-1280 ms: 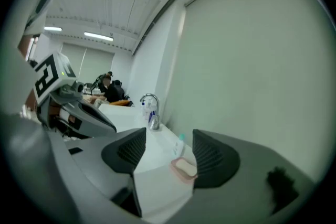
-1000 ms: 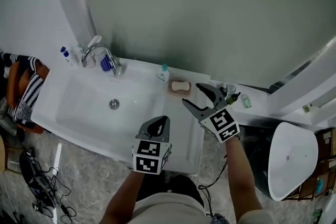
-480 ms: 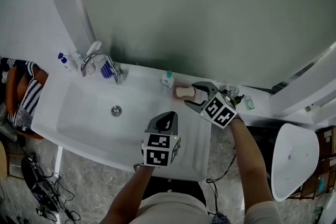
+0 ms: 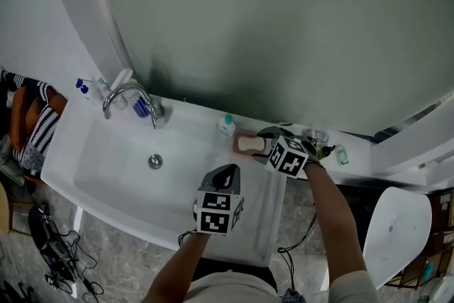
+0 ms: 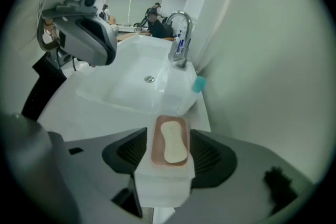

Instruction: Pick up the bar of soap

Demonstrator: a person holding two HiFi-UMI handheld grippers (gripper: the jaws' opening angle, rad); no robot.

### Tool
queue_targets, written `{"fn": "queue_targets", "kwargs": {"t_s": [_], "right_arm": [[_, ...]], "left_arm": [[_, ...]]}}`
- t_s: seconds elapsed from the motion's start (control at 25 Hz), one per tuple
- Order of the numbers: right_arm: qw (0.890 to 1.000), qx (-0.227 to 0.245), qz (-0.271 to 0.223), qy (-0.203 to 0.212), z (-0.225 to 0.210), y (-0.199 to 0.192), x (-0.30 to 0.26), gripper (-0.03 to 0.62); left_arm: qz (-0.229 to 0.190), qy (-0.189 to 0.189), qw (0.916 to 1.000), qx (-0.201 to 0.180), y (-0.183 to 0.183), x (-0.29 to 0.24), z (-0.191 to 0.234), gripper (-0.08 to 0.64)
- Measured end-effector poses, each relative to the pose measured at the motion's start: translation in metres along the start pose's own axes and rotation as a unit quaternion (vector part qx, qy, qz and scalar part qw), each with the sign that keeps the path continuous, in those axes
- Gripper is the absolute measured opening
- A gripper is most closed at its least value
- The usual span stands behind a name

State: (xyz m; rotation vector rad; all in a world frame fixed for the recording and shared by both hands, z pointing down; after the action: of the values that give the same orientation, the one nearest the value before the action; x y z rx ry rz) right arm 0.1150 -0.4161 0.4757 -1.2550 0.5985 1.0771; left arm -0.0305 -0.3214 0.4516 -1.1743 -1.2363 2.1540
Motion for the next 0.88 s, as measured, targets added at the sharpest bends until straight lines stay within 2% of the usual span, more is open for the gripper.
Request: {"fn": "queue_targets", "kwargs": {"t_s": [0.16, 0.48, 0.88], "right_arm": [[0.999, 0.030, 0.024, 0.020, -0.007, -0.011, -0.021, 0.268], [0.996, 0.038, 0.045, 0.070, -0.016, -0.015, -0.057, 0.268], [0.992, 0.033, 0.072, 0.098, -0.020, -0.014, -0.087, 0.268]], "left_arm": [[0.000, 0.011, 0.9999, 0.001, -0.002, -0.013, 0.002, 0.008], [0.015, 0.031, 0.9994, 0.007, -0.005, -0.037, 0.012, 0.008], [0.023, 0.044, 0.9987, 0.008, -0.006, -0.048, 0.026, 0.008]]}}
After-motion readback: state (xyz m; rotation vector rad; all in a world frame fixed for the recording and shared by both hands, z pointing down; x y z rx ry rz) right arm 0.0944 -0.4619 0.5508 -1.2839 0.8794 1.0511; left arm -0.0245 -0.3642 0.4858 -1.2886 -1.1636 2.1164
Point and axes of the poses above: the fingertips, and each gripper's own axes: x backward along the fingers, z to its left, y out of its top, the point moved 9 cm from there along x, backward along the fingers
